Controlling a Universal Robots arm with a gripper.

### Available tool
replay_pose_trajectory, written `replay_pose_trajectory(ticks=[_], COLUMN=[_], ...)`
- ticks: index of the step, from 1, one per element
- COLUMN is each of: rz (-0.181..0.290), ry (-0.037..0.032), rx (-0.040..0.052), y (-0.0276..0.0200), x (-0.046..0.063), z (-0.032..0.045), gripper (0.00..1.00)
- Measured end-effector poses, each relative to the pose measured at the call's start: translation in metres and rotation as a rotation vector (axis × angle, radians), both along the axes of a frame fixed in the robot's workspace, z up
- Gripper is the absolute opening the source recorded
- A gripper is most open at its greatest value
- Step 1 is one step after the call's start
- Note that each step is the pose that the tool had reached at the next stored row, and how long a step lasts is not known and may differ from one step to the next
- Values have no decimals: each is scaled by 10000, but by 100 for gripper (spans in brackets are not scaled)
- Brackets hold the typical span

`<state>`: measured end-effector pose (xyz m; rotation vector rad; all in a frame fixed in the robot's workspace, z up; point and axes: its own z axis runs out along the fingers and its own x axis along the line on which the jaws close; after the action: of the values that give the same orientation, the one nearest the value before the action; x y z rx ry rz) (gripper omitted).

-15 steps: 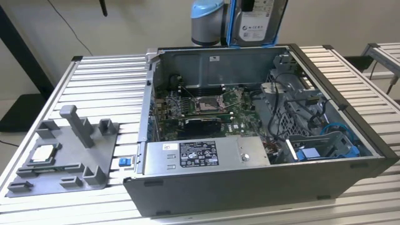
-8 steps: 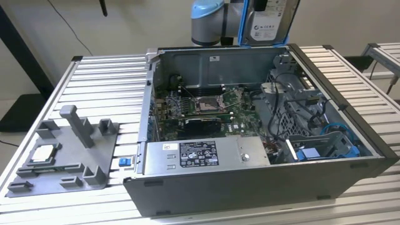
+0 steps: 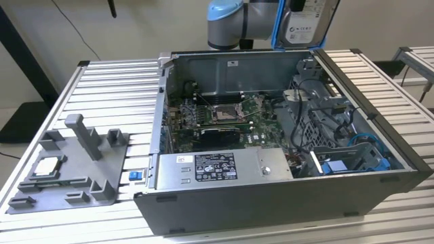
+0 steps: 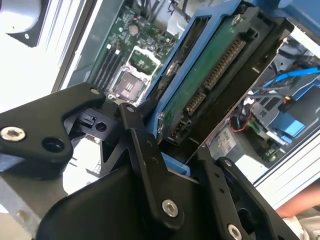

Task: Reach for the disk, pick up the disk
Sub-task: 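Pick up the disk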

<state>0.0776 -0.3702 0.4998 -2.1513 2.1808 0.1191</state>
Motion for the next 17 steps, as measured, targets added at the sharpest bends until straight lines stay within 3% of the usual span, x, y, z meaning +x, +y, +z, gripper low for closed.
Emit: replay_pose_trajectory(ticks=[7,17], rz=[5,6], ry=[0,0], rx=[0,1], y=[0,0], x=[209,226], z=[0,0], gripper=[0,0])
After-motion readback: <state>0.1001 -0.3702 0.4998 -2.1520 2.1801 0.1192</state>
